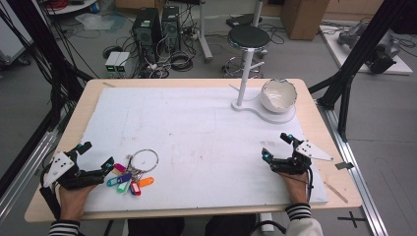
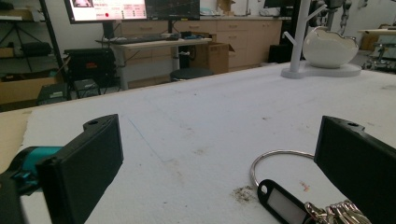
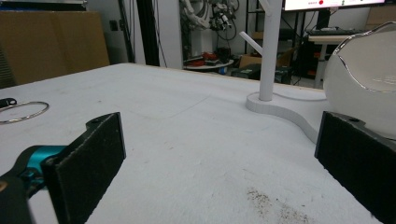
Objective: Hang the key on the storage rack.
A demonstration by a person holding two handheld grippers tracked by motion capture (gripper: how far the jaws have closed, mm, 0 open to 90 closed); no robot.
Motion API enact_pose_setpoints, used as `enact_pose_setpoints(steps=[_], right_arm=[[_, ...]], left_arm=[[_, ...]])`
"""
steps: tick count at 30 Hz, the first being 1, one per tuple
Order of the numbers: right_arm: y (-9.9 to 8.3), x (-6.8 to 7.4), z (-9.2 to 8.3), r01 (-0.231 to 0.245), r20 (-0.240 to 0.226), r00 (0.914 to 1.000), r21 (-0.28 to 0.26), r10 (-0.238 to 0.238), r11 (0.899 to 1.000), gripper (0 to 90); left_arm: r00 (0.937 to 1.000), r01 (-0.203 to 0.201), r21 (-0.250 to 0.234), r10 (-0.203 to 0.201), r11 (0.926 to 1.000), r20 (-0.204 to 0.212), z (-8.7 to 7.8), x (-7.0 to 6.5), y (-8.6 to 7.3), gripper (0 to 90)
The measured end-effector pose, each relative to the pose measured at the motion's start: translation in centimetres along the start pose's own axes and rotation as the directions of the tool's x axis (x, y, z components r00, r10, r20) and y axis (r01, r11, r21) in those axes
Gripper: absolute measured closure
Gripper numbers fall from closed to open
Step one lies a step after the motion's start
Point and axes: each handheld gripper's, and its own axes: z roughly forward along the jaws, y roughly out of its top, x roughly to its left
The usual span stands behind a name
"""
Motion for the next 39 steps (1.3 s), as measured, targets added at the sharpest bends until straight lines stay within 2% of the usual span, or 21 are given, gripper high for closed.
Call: enact_pose_setpoints(steps=[5, 12, 19, 21, 23, 26, 27, 28, 29, 31, 32, 33, 37, 39], right_arm=[[0.0, -0.1, 0.0, -0.002, -0.004, 1.0000, -0.009, 0.002, 1.000, 1.3], [0.0, -0.1, 0.0, -0.009, -0.004, 1.0000, -0.008, 0.009, 1.000, 1.3], [0.0, -0.1, 0.0, 0.000, 0.000, 1.0000, -0.008, 0.000, 1.000, 1.3], [0.0, -0.1, 0.0, 0.004, -0.002, 1.0000, -0.010, -0.004, 1.000, 1.3], [0.0, -0.1, 0.0, 0.001, 0.000, 1.0000, -0.010, -0.001, 1.000, 1.3], [0.0, 0.0, 0.0, 0.003, -0.003, 1.0000, -0.012, -0.003, 1.000, 1.3], [0.0, 0.0, 0.0, 0.005, -0.003, 1.0000, -0.012, -0.005, 1.000, 1.3], [0.0, 0.0, 0.0, 0.003, -0.003, 1.0000, -0.012, -0.004, 1.000, 1.3], [0.0, 0.0, 0.0, 0.003, -0.003, 1.0000, -0.012, -0.004, 1.000, 1.3], [0.0, 0.0, -0.1, 0.001, 0.000, 1.0000, -0.011, -0.001, 1.000, 1.3], [0.0, 0.0, -0.1, 0.001, 0.000, 1.0000, -0.011, -0.001, 1.000, 1.3], [0.0, 0.0, -0.1, 0.001, -0.001, 1.0000, -0.011, -0.001, 1.000, 1.3], [0.0, 0.0, 0.0, 0.004, 0.000, 1.0000, -0.011, -0.004, 1.000, 1.3], [0.0, 0.0, 0.0, 0.009, -0.001, 1.0000, -0.013, -0.009, 1.000, 1.3]], left_arm=[[0.9999, -0.011, 0.010, 0.011, 0.9999, -0.003, 0.1, -0.2, 0.0, 1.7], [1.0000, -0.007, 0.010, 0.007, 0.9999, -0.003, 0.1, -0.2, 0.0, 1.7], [0.9999, 0.011, 0.015, -0.011, 0.9998, 0.000, 0.1, 0.0, 0.1, 1.7], [0.9994, 0.032, 0.023, -0.033, 0.9992, 0.014, 0.3, 0.3, 0.2, 1.7], [0.9994, 0.031, 0.028, -0.031, 0.9991, 0.012, 0.4, 0.4, 0.4, 1.7], [0.9993, 0.032, 0.035, -0.032, 0.9989, 0.020, 0.8, 0.8, 1.6, 1.7], [0.9992, 0.026, 0.042, -0.027, 0.9988, 0.029, 1.0, 0.9, 2.1, 1.7], [0.9989, -0.002, 0.066, -0.001, 0.9978, 0.046, 1.4, 1.2, 3.4, 1.7], [0.9989, -0.002, 0.066, -0.001, 0.9978, 0.046, 1.4, 1.2, 3.4, 1.7], [0.9972, -0.033, 0.094, 0.026, 0.9950, 0.071, 1.9, 1.5, 4.7, 1.7], [0.9938, -0.061, 0.139, 0.047, 0.9884, 0.101, 2.6, 1.8, 5.8, 1.7], [0.9938, -0.061, 0.139, 0.047, 0.9884, 0.101, 2.6, 1.8, 5.8, 1.7], [0.9832, -0.088, 0.228, 0.047, 0.9698, 0.176, 4.0, 2.1, 7.6, 1.7], [0.9733, -0.116, 0.264, 0.056, 0.9575, 0.222, 5.2, 2.0, 8.7, 1.7]])
